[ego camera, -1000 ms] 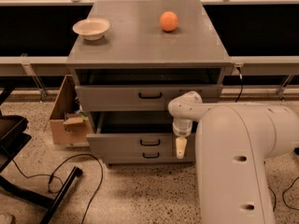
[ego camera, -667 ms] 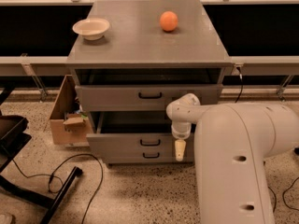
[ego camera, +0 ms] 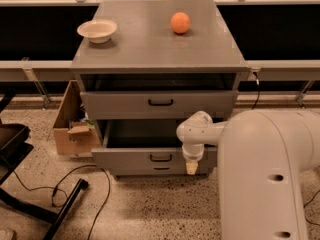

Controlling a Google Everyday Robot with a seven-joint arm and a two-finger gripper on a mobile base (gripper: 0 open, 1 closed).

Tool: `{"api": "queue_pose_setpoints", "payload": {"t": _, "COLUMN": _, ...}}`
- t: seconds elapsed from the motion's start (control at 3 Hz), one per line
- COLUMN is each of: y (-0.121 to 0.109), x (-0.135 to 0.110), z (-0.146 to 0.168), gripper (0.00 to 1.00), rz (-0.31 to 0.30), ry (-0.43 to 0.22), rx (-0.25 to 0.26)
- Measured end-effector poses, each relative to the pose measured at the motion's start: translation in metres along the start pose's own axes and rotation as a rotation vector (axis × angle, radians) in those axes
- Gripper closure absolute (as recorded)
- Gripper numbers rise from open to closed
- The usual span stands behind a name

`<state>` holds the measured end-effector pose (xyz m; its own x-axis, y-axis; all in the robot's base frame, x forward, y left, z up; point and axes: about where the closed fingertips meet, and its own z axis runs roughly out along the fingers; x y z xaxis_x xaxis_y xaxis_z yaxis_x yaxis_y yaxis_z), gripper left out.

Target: Open middle drawer

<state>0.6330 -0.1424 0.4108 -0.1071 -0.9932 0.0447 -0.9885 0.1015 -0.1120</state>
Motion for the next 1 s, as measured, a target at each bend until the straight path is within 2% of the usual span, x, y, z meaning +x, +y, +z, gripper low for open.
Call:
{"api": "queue_pose_setpoints", "payload": {"t": 0.67, "y": 0.0, "x": -0.001, "z": -0.004, "gripper": 0.89, "rz": -0.003, "ry": 0.002, "rx": 0.0}}
{"api": "queue_pose_setpoints", "payload": {"t": 1.0, "y": 0.035, "x": 0.007, "z": -0.012, "gripper": 1.0, "rz": -0.004, "ry": 0.024, "rx": -0.012}}
